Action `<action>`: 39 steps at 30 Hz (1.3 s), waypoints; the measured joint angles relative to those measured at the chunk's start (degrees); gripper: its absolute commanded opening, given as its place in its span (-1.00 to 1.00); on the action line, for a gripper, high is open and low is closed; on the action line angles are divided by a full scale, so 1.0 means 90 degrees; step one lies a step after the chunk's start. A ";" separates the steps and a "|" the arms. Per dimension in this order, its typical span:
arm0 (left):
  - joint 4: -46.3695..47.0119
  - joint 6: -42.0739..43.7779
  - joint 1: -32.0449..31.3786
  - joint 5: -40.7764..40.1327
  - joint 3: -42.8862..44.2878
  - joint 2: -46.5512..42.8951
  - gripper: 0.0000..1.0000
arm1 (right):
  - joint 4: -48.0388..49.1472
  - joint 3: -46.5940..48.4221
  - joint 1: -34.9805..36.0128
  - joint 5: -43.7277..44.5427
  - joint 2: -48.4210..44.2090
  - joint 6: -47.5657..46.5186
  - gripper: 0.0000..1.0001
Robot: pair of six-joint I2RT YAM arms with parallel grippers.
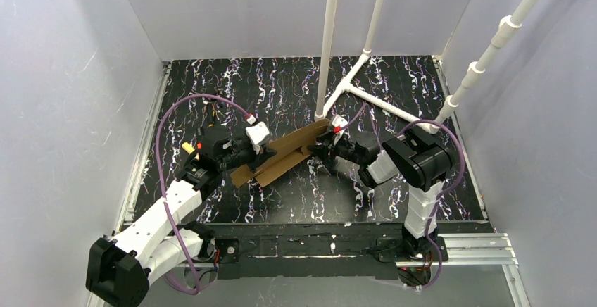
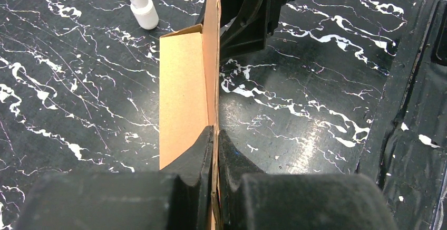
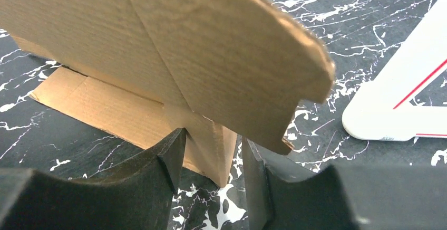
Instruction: Fold the paper box
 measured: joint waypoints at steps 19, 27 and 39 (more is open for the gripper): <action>-0.0002 -0.0063 -0.0002 0.0002 -0.0002 0.0015 -1.00 | 0.0573 0.0066 0.0335 0.0721 0.0593 -0.0056 -0.60; 0.0024 -0.0189 -0.0010 0.0012 -0.0012 0.0017 -1.00 | 0.0602 0.0180 0.0362 0.0833 0.0690 -0.0126 -0.97; 0.0066 -0.0954 -0.0010 -0.0223 -0.0012 -0.0124 0.42 | -0.0279 0.0219 0.0175 0.0515 -0.0049 -0.0641 -0.97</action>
